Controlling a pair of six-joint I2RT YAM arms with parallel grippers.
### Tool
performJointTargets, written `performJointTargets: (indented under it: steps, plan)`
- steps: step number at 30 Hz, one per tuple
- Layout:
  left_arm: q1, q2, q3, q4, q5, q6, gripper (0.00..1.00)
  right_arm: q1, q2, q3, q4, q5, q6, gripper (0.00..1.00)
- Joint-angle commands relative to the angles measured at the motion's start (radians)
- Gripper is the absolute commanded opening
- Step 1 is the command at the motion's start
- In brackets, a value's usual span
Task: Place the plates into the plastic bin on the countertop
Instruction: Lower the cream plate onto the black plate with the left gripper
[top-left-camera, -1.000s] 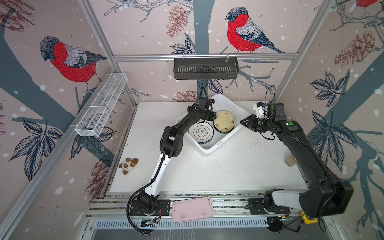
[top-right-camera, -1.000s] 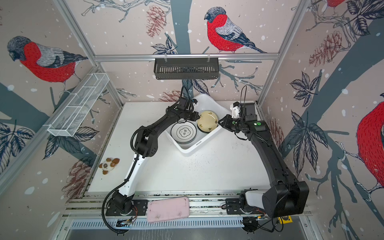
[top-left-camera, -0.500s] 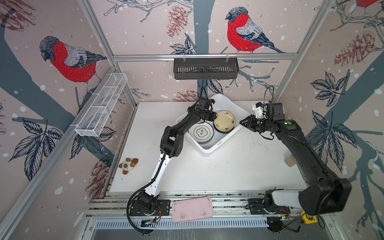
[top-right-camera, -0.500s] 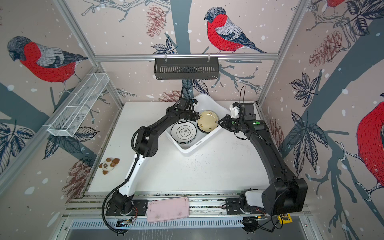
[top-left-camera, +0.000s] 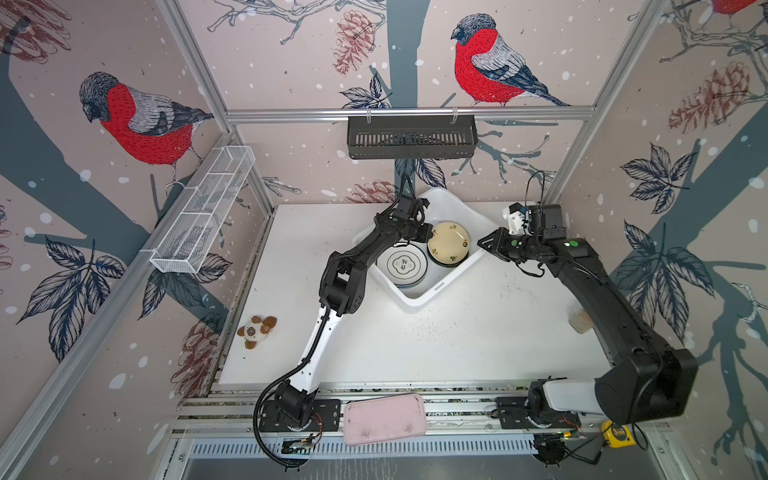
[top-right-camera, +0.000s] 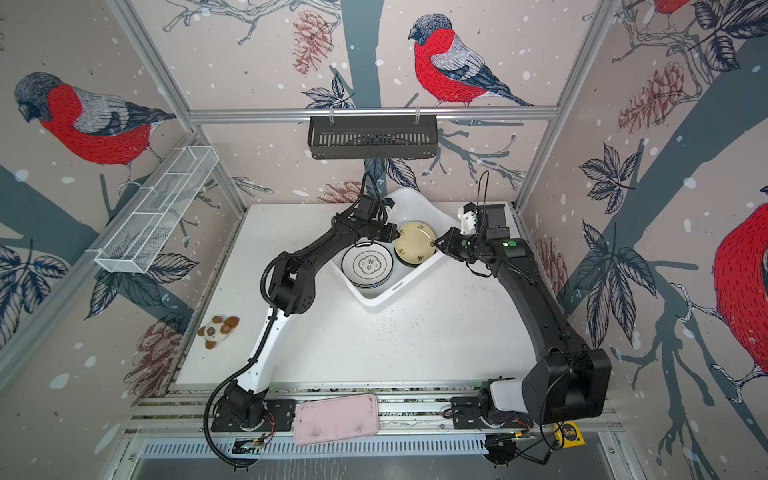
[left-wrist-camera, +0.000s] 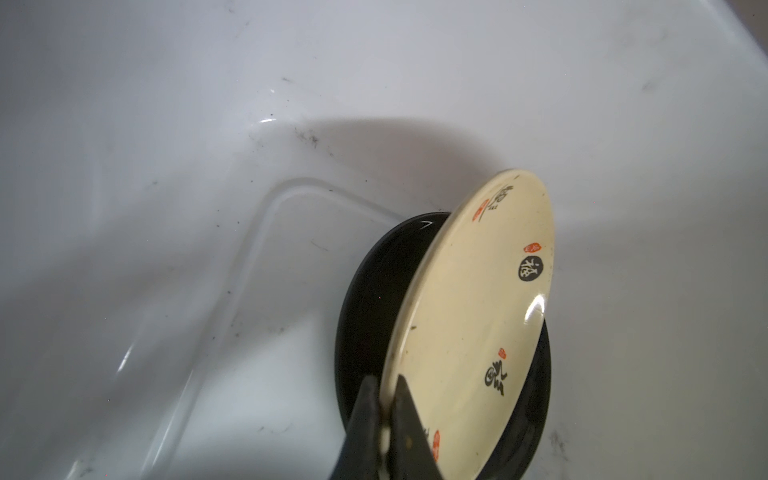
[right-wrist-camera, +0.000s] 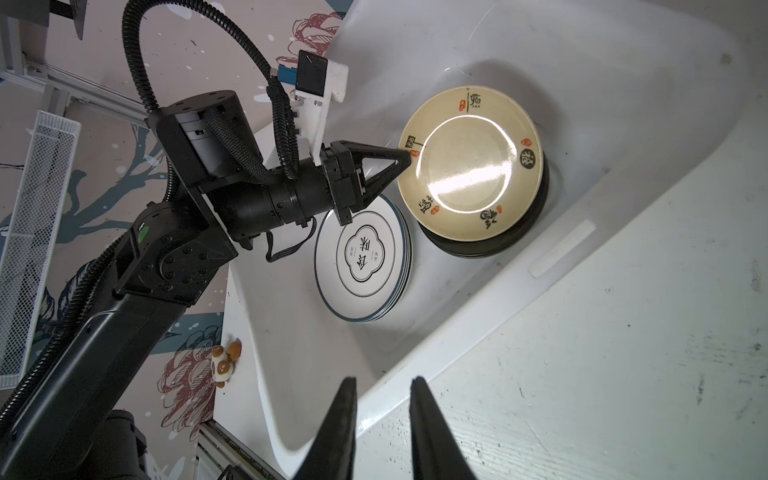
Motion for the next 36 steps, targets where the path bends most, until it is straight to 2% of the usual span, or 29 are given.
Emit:
performJointTargets:
  steps: [1, 28, 36]
  plan:
    - [-0.002, -0.028, 0.001, 0.017, 0.019, -0.024, 0.07, 0.0, 0.003, 0.006, 0.024, -0.01, -0.013, 0.26]
    - [-0.008, -0.005, -0.021, 0.026, 0.023, -0.063, 0.08, -0.003, 0.035, 0.038, 0.022, -0.023, -0.02, 0.25]
    - [-0.008, 0.003, -0.023, 0.027, 0.019, -0.056, 0.15, 0.0, 0.036, 0.04, 0.021, -0.02, -0.018, 0.25]
